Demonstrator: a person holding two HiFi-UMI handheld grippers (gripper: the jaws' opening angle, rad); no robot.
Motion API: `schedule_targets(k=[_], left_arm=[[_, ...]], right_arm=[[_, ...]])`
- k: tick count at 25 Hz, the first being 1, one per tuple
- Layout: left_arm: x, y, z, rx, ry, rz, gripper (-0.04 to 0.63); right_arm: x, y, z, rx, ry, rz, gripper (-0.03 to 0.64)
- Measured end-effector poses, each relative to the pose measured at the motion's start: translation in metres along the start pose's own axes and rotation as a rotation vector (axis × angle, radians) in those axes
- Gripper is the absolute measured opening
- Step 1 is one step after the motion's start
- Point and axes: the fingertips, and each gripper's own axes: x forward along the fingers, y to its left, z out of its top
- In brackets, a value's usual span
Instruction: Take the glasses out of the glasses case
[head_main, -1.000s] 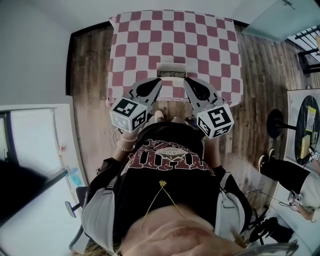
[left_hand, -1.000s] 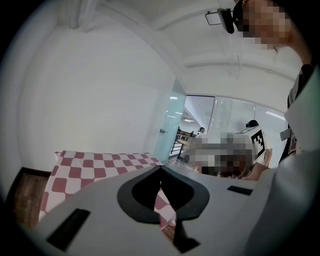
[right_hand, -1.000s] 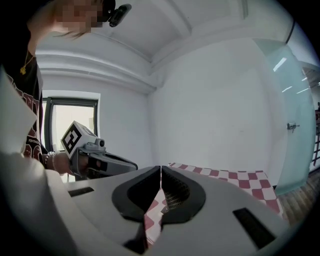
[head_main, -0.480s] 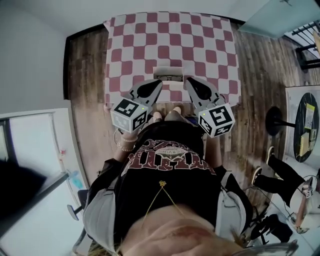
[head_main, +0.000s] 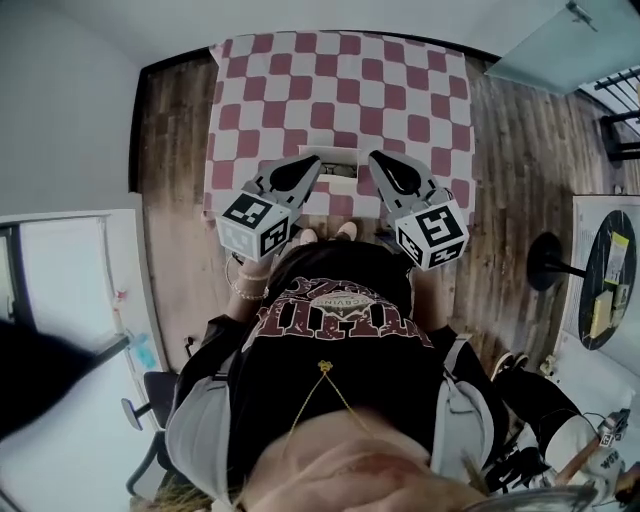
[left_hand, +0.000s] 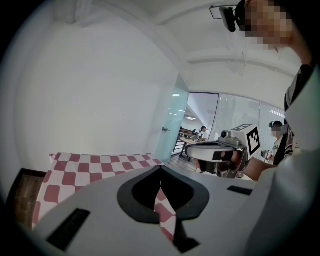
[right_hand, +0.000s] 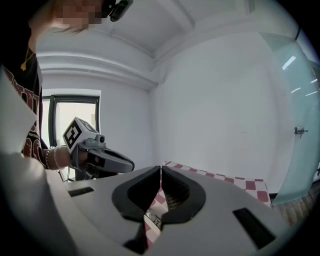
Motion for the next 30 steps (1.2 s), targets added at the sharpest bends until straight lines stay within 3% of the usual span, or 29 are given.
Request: schedule_targets(k=[9, 21, 30], left_arm=[[0.012, 0.005, -0.002, -0.011, 0.006, 0.008, 0.008], [0.027, 0.027, 0.008, 0.04, 0.074, -0.123, 0.008], [0.017, 0.051, 0.006, 0.034, 0.107, -0.187, 0.008]], right_arm=[[0.005, -0.009, -0.006, -0.015, 0.024, 0.035, 0.023], [0.028, -0.01, -0.013, 0.041, 0.036, -0.073, 0.023], [0.056, 0.01, -0.015, 0.073, 0.064, -0.122, 0.023]])
